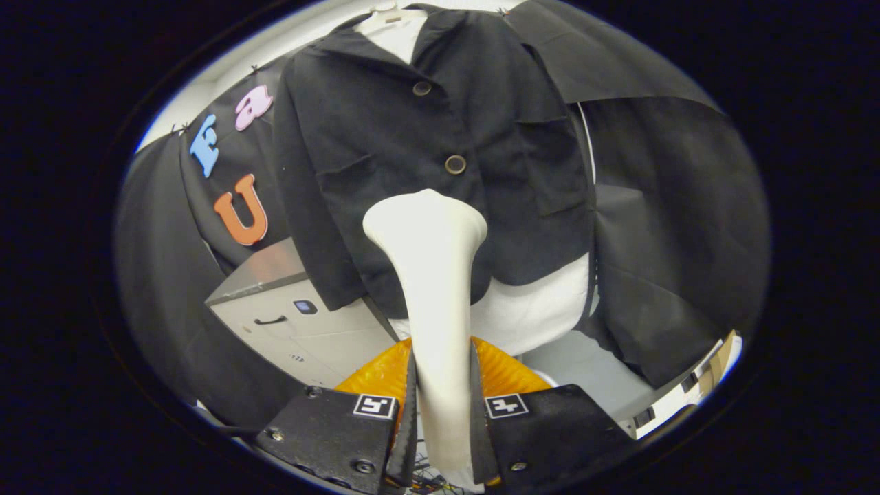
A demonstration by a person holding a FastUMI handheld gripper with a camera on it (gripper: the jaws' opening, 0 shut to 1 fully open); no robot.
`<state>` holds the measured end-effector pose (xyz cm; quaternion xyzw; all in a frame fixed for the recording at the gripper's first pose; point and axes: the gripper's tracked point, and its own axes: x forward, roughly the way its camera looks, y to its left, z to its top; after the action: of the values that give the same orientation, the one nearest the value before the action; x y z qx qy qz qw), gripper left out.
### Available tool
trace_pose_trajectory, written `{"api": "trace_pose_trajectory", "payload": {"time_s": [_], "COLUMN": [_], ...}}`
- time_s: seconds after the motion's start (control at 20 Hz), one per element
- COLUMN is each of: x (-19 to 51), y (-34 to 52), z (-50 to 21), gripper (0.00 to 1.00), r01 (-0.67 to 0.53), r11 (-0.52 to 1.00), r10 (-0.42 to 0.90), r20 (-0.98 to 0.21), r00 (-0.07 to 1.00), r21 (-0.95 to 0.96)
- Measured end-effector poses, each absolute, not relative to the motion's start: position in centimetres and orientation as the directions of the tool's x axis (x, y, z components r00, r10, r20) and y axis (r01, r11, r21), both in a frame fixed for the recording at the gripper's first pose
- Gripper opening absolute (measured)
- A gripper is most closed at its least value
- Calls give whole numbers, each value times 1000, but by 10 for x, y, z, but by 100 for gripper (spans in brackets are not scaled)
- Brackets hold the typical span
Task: Iron the clothes twice with a garment steamer, once on the left side and once on the right side.
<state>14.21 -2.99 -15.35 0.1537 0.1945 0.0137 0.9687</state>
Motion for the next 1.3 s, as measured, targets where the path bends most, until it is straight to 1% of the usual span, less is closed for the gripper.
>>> {"api": "trace_pose_trajectory", "payload": {"time_s": [0.2,0.4,0.6,0.8,0.95,1.1,1.3], "x": [121,114,124,147,165,195,227], "y": [-73,-121,-164,-194,-195,-182,-161], "z": [-103,-29,53,124,162,182,188], "gripper": [34,34,34,34,34,34,34], "r01": [66,83,84,64,29,14,-14], "r11": [940,933,920,914,919,939,950], "r10": [40,-14,-59,-73,-49,-34,2], "r20": [-302,-195,-78,7,40,54,38], "r00": [952,981,995,997,998,998,999], "r21": [335,351,382,401,393,344,313]}}
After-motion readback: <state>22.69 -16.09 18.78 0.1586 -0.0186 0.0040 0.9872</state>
